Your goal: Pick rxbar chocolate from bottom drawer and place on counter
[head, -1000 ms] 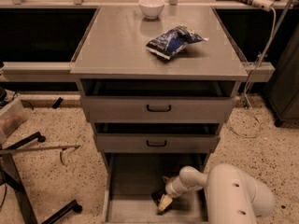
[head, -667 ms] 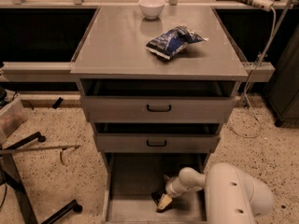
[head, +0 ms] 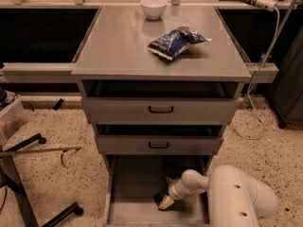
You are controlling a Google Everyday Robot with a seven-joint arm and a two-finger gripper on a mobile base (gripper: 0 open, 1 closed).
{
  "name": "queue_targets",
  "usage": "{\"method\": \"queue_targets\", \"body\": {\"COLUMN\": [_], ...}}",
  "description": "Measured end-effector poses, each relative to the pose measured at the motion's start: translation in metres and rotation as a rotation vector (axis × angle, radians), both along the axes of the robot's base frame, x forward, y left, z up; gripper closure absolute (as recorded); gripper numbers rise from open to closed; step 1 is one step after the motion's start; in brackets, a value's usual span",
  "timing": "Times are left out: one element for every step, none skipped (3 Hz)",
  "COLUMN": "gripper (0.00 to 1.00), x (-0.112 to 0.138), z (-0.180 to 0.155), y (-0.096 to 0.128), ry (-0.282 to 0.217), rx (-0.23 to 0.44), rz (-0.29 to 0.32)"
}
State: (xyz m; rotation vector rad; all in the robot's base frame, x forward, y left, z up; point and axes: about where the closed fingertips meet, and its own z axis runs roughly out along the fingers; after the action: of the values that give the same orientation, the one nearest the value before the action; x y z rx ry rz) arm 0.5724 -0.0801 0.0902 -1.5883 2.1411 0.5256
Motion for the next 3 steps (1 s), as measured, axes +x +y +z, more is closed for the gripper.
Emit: {"method": "queue_targets", "body": {"gripper": [0.42, 0.65, 0.89], "x": [0.0000, 0.0000, 0.0000], "z": [0.0000, 0.0002, 0.0092], "y": [0.0000, 0.0000, 0.0000], "ry": [0.000, 0.000, 0.000], "rx": [0.000, 0.000, 0.000], "rz": [0.000, 0.000, 0.000]}}
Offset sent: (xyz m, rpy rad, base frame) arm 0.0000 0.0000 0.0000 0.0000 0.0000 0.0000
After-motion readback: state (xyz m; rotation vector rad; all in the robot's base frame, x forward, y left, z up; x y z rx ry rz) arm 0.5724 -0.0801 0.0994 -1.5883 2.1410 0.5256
